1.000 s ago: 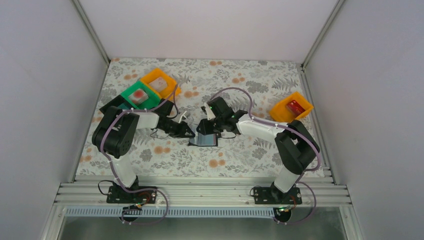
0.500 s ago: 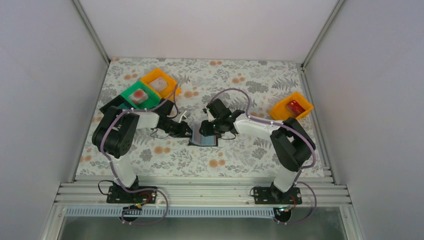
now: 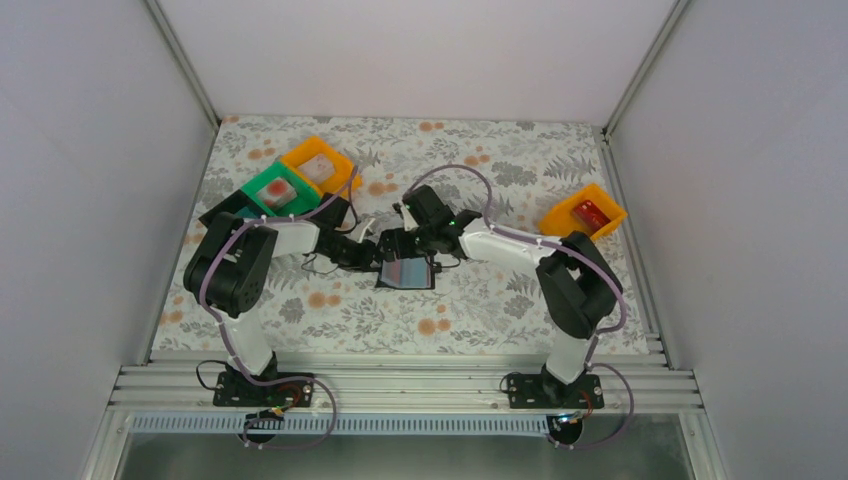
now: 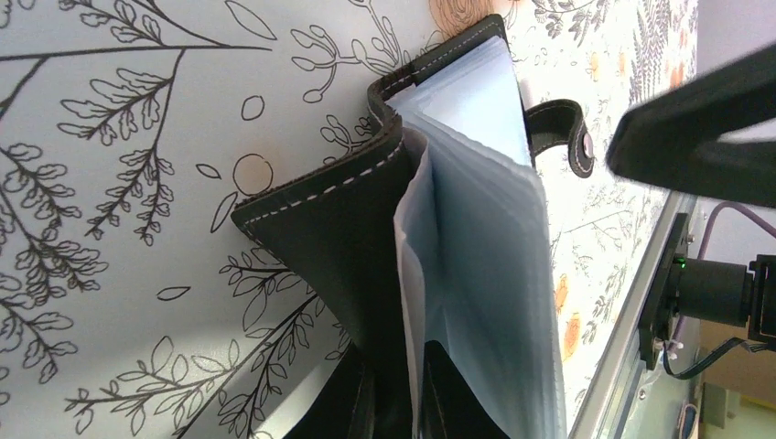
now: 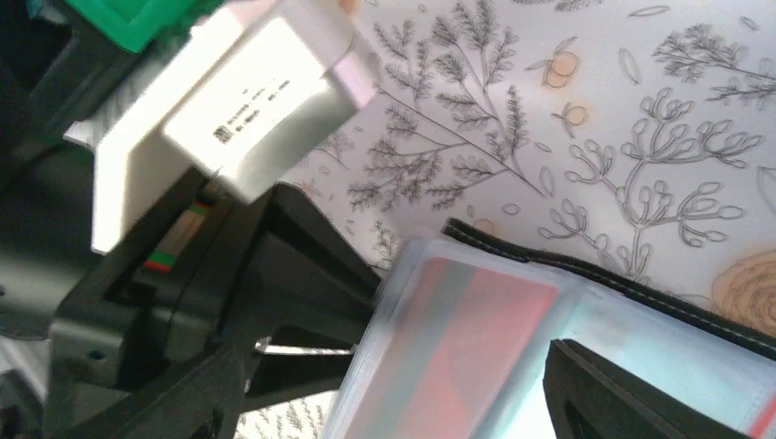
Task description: Take the credit cards out of the card holder
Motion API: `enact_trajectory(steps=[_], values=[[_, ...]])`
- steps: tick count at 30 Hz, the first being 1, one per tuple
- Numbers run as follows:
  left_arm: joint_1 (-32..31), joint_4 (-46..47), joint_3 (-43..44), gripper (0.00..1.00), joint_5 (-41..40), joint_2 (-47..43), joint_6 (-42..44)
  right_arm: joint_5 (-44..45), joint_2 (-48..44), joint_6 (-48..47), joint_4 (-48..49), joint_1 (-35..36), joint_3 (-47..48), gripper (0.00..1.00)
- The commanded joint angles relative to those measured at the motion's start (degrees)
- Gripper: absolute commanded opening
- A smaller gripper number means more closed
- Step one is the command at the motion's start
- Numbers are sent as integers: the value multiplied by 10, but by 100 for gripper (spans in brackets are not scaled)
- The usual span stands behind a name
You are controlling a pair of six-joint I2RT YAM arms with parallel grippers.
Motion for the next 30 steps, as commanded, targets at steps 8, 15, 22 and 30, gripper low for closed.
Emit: enact_trajectory(steps=[8, 15, 22, 30], values=[[-10, -7, 10, 2, -5, -12, 12, 85, 53, 21, -43, 21, 48, 73], [-10, -9, 11, 2, -5, -15, 13, 133, 66, 25, -69, 25, 55, 66], [-10, -10, 11, 2, -9, -13, 13, 169, 26, 37, -88, 25, 22, 63], [-10, -12, 12, 2, -13, -13, 15, 204, 0, 47, -122, 22, -8, 60]])
